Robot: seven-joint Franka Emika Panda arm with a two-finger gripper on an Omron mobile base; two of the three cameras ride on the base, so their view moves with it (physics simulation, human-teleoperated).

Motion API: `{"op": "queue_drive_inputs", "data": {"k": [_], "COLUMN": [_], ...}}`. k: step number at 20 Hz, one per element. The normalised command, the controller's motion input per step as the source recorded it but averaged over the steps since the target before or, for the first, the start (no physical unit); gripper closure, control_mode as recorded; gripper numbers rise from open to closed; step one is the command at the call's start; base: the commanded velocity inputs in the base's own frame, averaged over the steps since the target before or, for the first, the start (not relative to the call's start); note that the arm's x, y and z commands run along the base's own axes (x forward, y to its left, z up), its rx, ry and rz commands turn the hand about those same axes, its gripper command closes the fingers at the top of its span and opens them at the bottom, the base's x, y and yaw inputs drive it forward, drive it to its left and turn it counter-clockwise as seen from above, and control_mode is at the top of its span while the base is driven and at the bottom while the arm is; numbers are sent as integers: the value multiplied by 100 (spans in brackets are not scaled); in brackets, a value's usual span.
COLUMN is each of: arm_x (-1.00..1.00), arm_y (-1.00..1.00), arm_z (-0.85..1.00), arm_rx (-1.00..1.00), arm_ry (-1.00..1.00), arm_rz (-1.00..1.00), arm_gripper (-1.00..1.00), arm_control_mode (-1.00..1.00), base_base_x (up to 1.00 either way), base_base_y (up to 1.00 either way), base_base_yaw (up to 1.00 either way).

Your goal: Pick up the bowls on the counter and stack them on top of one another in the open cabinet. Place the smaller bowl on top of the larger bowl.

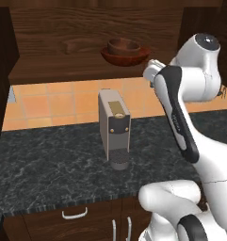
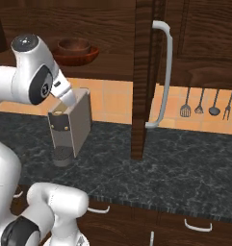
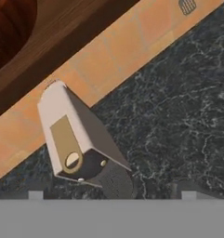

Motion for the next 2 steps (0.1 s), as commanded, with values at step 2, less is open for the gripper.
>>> {"op": "queue_drive_inputs", "data": {"k": [2], "arm_x": [-33], "arm_y": [0], "arm_z": [-49], "arm_rx": [-8], "arm_ry": [21], "arm_rz": [12], "arm_gripper": [-100], "arm_control_mode": [-100], "base_base_x": [0], "base_base_y": [0], "base_base_yaw": [0]}}
